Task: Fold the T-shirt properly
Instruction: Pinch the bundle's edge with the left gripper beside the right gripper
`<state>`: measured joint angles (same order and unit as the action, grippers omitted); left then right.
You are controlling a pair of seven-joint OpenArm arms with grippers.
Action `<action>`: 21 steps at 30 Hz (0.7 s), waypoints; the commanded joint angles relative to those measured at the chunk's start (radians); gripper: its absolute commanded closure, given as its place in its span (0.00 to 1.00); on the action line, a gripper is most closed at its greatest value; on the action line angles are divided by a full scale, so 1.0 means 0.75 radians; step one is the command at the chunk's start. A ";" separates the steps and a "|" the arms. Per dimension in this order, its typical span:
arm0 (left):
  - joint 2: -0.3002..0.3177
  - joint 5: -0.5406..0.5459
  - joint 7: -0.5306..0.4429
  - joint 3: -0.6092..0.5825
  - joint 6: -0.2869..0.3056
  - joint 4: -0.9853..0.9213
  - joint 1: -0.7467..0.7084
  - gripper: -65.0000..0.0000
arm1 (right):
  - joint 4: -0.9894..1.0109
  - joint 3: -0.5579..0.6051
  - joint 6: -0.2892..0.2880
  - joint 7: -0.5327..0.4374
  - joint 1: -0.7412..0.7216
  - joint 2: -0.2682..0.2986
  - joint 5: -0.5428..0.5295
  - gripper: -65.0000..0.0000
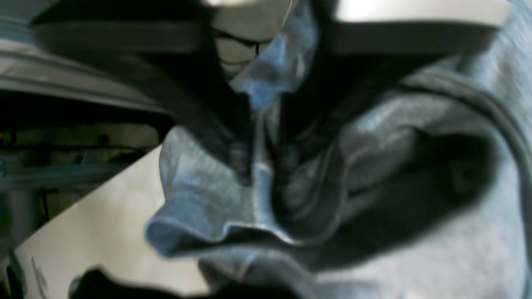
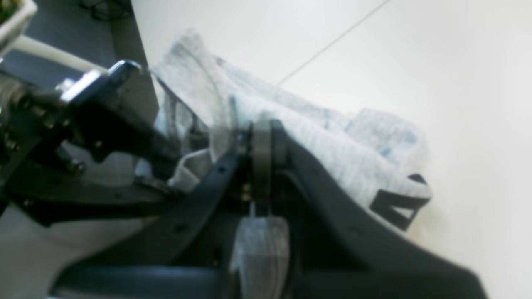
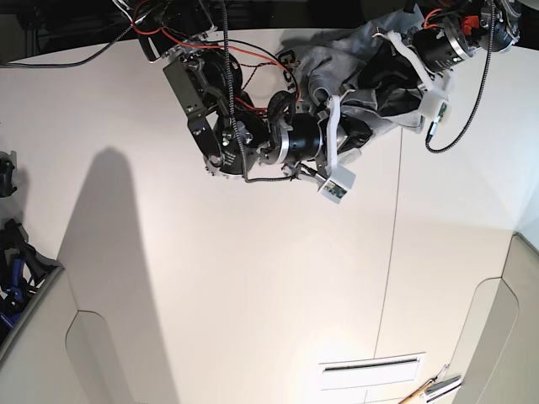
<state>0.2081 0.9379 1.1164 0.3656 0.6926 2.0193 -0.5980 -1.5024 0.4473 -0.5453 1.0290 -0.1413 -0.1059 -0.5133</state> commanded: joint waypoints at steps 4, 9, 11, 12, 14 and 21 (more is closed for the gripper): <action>0.011 0.032 0.115 0.004 0.007 0.123 -0.005 0.98 | -0.010 0.000 -0.001 -0.032 -0.017 -0.017 0.023 1.00; 0.012 0.044 0.230 0.004 0.007 0.259 -0.040 0.98 | 0.065 0.000 -0.001 -0.032 -0.017 -0.016 0.027 1.00; 0.012 0.018 0.232 0.004 0.007 0.283 -0.066 0.98 | 0.096 0.000 -0.001 -0.041 -0.017 -0.013 0.027 1.00; 0.012 0.004 0.233 0.004 0.007 0.289 -0.080 0.98 | 0.110 0.000 -0.001 -0.042 -0.017 -0.014 0.027 1.00; 0.012 -0.035 0.233 0.007 0.007 0.292 -0.108 0.98 | 0.126 0.000 -0.001 -0.049 -0.017 -0.014 0.026 1.00; 0.012 -0.100 0.234 0.117 0.007 0.292 -0.159 0.98 | 0.127 0.000 -0.001 -0.071 -0.021 -0.015 0.025 1.00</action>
<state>0.2108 0.8532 1.3014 0.4488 0.6930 2.2189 -0.7071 -1.3930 0.4473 -0.5453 0.9958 -0.1417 -0.1055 -0.4774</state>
